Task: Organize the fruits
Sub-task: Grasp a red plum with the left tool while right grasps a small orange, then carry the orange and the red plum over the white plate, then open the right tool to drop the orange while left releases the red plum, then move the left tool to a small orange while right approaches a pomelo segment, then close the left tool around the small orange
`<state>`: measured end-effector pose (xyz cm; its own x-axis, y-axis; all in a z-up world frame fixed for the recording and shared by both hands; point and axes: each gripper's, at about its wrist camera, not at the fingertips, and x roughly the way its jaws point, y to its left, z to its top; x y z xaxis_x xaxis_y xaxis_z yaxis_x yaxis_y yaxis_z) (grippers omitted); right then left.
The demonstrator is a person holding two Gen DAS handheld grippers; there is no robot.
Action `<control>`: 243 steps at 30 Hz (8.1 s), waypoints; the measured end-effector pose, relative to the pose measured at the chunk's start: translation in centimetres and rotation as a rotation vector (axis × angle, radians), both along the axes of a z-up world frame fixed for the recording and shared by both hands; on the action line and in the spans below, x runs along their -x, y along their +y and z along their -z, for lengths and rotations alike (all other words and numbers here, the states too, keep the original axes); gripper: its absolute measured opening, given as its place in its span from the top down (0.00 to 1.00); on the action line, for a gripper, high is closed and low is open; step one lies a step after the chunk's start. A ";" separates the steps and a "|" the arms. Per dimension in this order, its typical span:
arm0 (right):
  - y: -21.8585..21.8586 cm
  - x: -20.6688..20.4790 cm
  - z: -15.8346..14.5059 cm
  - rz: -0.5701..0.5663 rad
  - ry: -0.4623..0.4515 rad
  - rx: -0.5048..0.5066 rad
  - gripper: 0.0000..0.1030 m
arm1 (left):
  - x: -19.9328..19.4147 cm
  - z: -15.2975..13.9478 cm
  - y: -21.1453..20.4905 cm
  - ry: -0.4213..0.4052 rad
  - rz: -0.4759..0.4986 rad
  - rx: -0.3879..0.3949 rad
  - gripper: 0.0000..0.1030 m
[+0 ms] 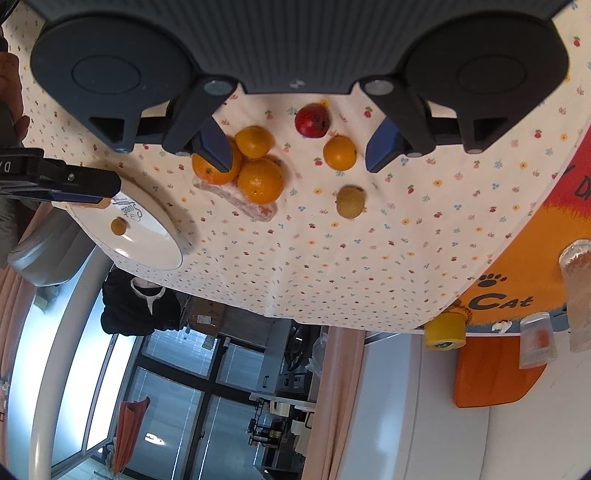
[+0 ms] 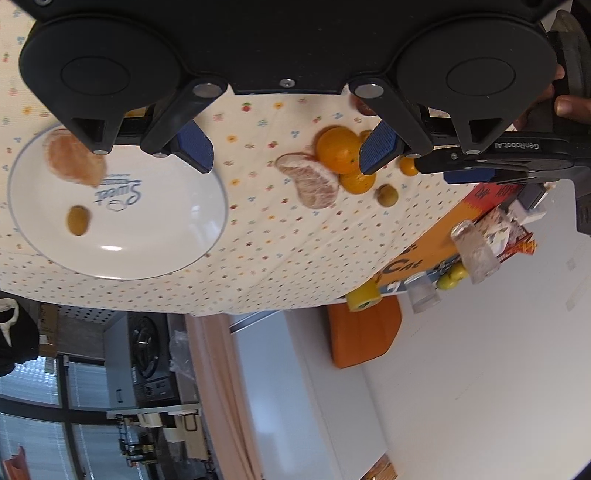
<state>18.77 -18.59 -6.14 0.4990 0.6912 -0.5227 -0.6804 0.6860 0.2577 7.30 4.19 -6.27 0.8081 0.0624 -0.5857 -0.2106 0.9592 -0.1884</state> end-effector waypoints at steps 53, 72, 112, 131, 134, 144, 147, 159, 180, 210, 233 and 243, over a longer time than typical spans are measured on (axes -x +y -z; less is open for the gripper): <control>4.1 -1.1 2.3 -0.128 0.072 0.055 0.64 | -0.6 0.3 0.0 -0.012 0.050 0.031 0.80; -1.4 -2.1 0.4 0.002 0.018 0.014 0.64 | -3.5 -2.2 -3.7 -0.073 0.146 -0.003 0.80; -11.4 -6.6 0.4 0.262 -0.005 0.004 0.64 | -10.9 -2.2 -10.2 -0.083 0.300 0.014 0.80; -12.7 -7.5 1.2 0.281 0.034 -0.027 0.60 | -13.3 -1.1 -12.0 -0.038 0.348 0.008 0.80; -12.8 -7.3 1.1 0.279 0.033 -0.029 0.60 | -13.4 -1.1 -12.2 -0.030 0.349 0.016 0.79; -12.6 -6.6 0.6 0.272 0.021 -0.036 0.56 | -12.7 -1.6 -11.7 -0.023 0.314 0.014 0.75; -12.3 -6.4 0.4 0.267 0.015 -0.037 0.54 | -12.3 -1.8 -11.2 -0.021 0.303 0.011 0.70; -9.6 -5.0 -0.2 0.209 0.005 -0.040 0.48 | -9.5 -2.5 -8.0 -0.039 0.204 0.000 0.36; -3.8 -3.2 -0.6 0.089 0.002 -0.034 0.24 | -4.9 -2.7 -2.2 -0.016 0.051 -0.030 0.20; 3.9 -2.3 0.9 -0.109 0.041 0.007 0.09 | -2.0 0.6 2.5 0.011 -0.042 -0.010 0.27; 6.8 -3.8 2.5 -0.135 0.061 0.072 0.32 | -3.0 2.6 3.2 0.079 -0.025 0.058 0.78; 8.6 -3.7 2.5 -0.171 0.046 0.095 0.32 | -1.8 2.1 4.0 0.043 -0.044 0.050 0.78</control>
<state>22.47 -9.94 -8.66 0.3529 0.7102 -0.6092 -0.7779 0.5844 0.2307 9.10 8.23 -8.34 0.7794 0.0671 -0.6230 -0.2616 0.9383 -0.2262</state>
